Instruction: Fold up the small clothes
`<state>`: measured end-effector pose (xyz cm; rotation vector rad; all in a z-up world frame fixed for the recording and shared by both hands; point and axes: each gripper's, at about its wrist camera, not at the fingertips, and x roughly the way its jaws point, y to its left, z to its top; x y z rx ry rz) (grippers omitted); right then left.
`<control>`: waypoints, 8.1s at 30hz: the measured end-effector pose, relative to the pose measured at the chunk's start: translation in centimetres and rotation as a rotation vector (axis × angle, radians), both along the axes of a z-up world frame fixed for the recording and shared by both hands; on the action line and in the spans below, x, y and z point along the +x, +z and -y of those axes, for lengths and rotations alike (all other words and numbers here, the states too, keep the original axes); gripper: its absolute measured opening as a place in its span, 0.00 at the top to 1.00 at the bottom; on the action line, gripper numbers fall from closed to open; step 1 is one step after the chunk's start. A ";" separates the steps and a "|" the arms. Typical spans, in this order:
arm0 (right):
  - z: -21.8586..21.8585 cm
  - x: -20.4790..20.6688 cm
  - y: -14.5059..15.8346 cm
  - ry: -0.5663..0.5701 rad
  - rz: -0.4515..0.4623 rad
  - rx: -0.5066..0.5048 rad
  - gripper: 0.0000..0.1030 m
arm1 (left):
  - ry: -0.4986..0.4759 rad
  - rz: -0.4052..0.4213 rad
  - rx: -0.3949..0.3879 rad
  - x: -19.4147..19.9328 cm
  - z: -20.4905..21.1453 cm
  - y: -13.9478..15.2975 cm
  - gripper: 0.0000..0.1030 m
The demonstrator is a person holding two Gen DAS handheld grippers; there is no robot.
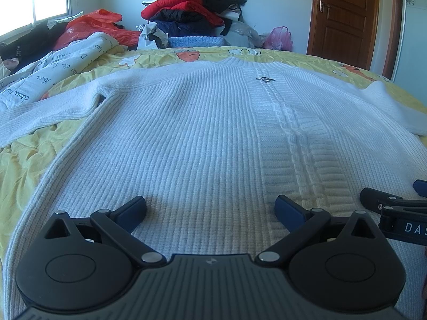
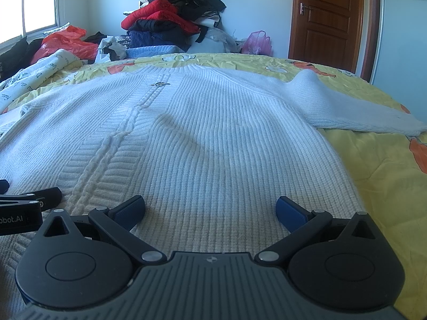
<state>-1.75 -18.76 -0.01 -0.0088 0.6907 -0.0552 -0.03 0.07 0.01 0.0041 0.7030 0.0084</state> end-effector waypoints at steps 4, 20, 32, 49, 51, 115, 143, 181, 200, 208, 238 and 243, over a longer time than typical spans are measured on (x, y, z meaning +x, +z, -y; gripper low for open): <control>0.0 0.0 0.0 0.000 0.000 0.000 0.00 | 0.000 0.000 0.001 0.0 0.0 0.0 0.00; 9.1 1.3 4.2 0.043 0.051 0.302 0.00 | 0.000 -0.001 0.003 0.0 0.0 -0.1 0.00; 34.2 4.5 5.3 -0.495 0.279 0.617 0.05 | 0.000 -0.002 0.006 0.0 0.1 -0.1 0.00; 45.8 8.6 -0.8 -0.762 0.270 0.725 0.76 | 0.000 -0.003 0.008 0.0 0.1 -0.1 0.00; 46.6 8.2 -0.4 -0.769 0.281 0.727 0.80 | 0.000 -0.003 0.008 0.1 0.1 -0.1 0.00; 7.6 10.3 1.3 0.120 0.154 0.480 0.64 | -0.154 -0.575 -0.707 26.0 7.3 -0.2 0.71; 8.8 7.4 0.4 0.100 0.130 0.495 0.53 | -0.063 -0.253 -0.202 23.9 -1.6 6.3 0.90; 4.9 15.6 4.9 0.170 0.107 0.143 0.27 | -0.099 0.058 -0.062 18.2 -0.1 -0.7 0.27; 4.9 19.9 0.5 0.167 0.034 0.012 0.16 | 0.166 0.288 -0.297 10.6 -12.3 2.7 0.14; 4.9 19.8 0.6 0.167 0.036 0.014 0.16 | 0.939 0.436 -0.757 2.3 -34.8 1.6 0.15; 5.1 19.6 0.6 0.172 0.044 0.045 0.14 | 0.526 0.485 -0.395 13.3 -21.5 6.8 0.89; 5.3 19.6 0.7 0.173 0.047 0.060 0.14 | 0.292 0.357 -0.418 15.6 -12.2 3.9 0.89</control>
